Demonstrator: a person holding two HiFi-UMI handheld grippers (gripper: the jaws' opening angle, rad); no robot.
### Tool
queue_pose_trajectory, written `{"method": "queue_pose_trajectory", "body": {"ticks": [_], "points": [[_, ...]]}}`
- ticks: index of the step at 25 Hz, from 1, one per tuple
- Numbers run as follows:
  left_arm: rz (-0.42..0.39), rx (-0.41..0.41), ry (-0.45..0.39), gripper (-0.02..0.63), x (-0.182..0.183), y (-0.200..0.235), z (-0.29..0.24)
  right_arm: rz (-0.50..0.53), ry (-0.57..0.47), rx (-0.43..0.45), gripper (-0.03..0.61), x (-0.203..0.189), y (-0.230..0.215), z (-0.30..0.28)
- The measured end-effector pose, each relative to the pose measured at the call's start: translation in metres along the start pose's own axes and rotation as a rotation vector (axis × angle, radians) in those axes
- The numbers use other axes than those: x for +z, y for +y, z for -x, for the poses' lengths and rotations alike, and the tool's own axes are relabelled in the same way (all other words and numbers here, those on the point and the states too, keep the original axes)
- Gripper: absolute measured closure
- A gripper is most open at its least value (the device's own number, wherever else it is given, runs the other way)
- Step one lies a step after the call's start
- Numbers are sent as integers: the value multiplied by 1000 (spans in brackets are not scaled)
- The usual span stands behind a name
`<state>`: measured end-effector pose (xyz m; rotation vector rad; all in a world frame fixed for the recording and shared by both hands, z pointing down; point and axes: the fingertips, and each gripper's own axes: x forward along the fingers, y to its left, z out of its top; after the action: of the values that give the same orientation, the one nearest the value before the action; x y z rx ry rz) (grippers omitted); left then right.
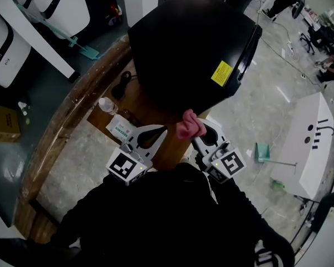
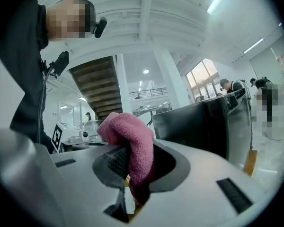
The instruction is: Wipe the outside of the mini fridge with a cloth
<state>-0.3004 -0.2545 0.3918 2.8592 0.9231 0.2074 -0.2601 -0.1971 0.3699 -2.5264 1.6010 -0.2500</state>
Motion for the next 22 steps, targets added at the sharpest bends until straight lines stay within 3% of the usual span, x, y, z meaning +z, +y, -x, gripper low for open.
{"method": "queue_pose_trajectory", "body": {"ticks": [7,22], "points": [[-21,-18,-6,607,18,-7,-3,-6,0,-16,506,3,0,8],[-24,-12,16,607,2,-5,-10,-2,7,-39,506,-4,-4,10]]}}
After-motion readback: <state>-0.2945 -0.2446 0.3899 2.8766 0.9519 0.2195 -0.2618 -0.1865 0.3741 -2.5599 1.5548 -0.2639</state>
